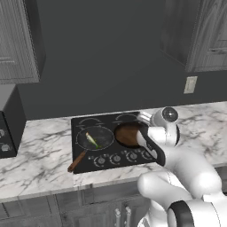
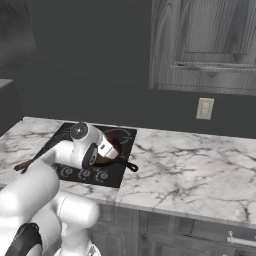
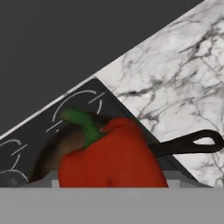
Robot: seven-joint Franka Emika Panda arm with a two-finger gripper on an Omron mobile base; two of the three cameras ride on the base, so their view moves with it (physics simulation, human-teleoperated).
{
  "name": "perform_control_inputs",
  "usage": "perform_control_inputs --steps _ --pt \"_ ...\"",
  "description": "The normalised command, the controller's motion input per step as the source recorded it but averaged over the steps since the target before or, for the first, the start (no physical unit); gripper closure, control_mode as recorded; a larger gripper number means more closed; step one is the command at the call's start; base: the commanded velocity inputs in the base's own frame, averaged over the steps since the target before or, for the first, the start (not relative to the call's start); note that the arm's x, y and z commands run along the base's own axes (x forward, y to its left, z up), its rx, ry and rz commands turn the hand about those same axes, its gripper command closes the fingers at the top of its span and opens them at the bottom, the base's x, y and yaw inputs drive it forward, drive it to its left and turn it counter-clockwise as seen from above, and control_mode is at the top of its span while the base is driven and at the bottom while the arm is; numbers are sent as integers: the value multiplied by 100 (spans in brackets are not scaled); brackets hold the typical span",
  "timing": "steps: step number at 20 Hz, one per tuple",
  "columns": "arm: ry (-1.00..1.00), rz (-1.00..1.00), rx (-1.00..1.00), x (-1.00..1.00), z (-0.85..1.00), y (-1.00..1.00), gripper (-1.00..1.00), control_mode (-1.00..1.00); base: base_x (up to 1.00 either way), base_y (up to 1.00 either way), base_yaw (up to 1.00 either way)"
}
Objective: Place both pans onto different burners. Then place the bell pepper and the fish on different pans.
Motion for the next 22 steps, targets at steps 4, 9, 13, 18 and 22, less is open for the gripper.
perform_control_inputs --steps 4,9,13,18,22 --pt "0 0 10 -24 0 28 100 -100 0 0 0" --pt "0 0 9 -22 0 29 100 -100 0 0 0" --pt "0 0 2 -1 0 24 100 -100 0 0 0" --pt "0 0 0 0 -7 15 100 -100 0 0 0" --pt "0 0 0 0 -21 6 100 -100 0 0 0"
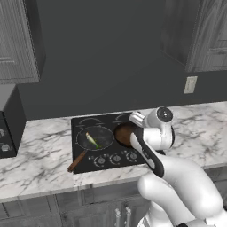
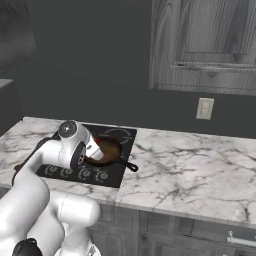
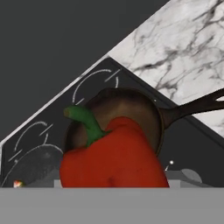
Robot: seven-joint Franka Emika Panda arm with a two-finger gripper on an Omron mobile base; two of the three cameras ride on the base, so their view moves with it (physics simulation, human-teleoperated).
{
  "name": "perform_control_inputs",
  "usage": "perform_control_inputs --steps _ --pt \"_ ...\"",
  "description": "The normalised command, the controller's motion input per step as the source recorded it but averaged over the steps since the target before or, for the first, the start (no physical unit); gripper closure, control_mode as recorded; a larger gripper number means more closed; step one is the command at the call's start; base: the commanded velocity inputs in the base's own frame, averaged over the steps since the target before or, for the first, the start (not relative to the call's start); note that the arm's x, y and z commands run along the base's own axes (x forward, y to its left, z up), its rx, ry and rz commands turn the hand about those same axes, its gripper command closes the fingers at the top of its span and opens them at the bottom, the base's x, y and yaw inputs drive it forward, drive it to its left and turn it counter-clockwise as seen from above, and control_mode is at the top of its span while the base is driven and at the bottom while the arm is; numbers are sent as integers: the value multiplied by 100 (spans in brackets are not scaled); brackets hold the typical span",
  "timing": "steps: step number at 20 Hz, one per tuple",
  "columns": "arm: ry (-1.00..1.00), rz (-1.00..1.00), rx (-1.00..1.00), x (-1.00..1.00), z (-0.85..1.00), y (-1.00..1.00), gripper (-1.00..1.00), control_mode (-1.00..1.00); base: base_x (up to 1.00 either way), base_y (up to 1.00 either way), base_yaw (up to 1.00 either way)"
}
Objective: Place both pans onto different burners. Then place the bell pepper and the fish on different pans.
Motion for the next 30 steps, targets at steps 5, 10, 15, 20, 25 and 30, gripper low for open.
perform_control_inputs --steps 5,10,15,20,25,30 --pt "2 0 0 0 -36 0 100 -100 0 0 0" --pt "7 0 0 10 -56 0 100 -100 0 0 0" --pt "4 0 0 12 -39 0 100 -100 0 0 0" --pt "0 0 0 16 -19 0 100 -100 0 0 0" --pt "0 0 0 16 -27 0 100 -100 0 0 0" --pt "0 0 0 19 -24 0 100 -100 0 0 0"
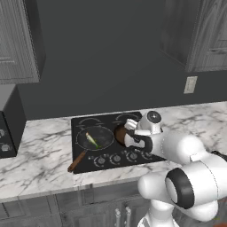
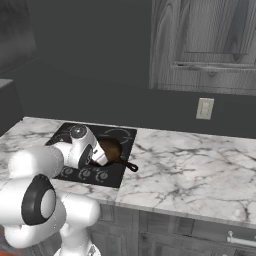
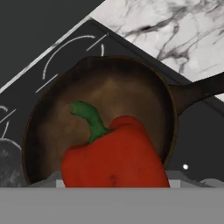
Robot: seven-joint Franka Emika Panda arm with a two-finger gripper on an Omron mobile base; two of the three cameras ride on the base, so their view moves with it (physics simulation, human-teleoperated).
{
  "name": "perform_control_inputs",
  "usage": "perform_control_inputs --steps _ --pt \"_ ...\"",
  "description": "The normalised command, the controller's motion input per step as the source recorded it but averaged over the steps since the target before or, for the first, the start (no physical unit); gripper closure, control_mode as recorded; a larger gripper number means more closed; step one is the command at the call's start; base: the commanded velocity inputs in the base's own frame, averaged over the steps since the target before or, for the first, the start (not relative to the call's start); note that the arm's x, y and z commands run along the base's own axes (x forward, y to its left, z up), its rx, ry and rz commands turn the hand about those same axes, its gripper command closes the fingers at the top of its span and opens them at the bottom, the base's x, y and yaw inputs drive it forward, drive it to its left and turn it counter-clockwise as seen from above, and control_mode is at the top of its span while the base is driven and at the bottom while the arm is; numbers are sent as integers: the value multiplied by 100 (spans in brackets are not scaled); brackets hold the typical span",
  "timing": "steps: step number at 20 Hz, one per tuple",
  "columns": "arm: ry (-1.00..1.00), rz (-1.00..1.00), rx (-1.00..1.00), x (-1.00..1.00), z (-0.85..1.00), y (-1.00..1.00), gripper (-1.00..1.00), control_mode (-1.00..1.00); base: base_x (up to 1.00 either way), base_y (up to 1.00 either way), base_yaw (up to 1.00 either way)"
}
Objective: Place both pans onto different burners. Then place the bell pepper and the fish on different pans.
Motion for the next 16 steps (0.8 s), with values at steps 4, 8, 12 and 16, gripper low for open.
perform_control_inputs --steps 4,8,12,16 --pt "0 0 0 30 -9 0 100 -100 0 0 0" --pt "0 0 0 34 -10 0 100 -100 0 0 0" --pt "0 0 0 26 -26 0 100 -100 0 0 0" --pt "0 0 0 21 -33 0 100 -100 0 0 0"
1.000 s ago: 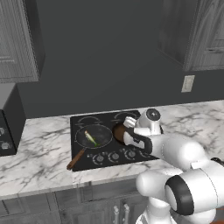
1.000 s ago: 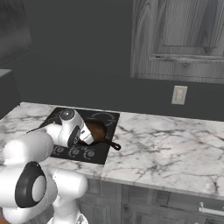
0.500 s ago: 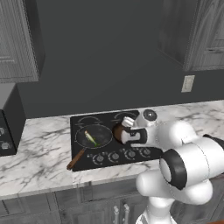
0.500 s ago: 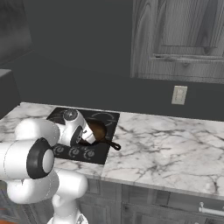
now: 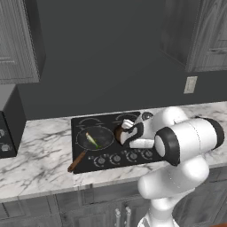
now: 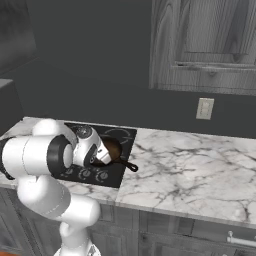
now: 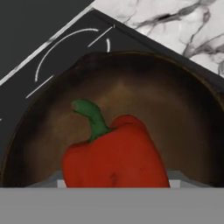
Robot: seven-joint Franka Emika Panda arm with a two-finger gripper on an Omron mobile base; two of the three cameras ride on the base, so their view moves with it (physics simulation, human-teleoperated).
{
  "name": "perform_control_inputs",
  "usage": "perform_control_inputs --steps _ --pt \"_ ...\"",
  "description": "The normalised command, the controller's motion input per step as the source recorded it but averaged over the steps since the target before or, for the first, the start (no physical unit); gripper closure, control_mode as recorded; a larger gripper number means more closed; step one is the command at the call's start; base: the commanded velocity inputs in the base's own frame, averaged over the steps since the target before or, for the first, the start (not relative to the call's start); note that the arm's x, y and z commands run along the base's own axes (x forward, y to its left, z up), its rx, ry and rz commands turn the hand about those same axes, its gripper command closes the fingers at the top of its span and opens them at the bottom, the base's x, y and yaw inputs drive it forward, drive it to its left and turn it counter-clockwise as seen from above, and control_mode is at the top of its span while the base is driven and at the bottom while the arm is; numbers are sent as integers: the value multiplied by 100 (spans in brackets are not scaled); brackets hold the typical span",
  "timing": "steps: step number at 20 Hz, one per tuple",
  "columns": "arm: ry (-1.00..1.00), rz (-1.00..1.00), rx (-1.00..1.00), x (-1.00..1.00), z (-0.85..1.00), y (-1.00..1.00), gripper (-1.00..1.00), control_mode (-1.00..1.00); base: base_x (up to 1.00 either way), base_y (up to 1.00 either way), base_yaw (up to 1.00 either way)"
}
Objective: Place both pans onto different burners. Then place the bell pepper and the fish on different pans.
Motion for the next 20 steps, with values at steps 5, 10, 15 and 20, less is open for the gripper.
perform_control_inputs --steps 5,10,15,20 --pt "0 0 0 23 -28 0 100 -100 0 0 0" --pt "0 0 0 23 -23 0 100 -100 0 0 0" --pt "0 0 0 26 -27 0 -100 -100 0 0 0" --pt "-3 0 0 2 11 0 -100 -100 0 0 0"
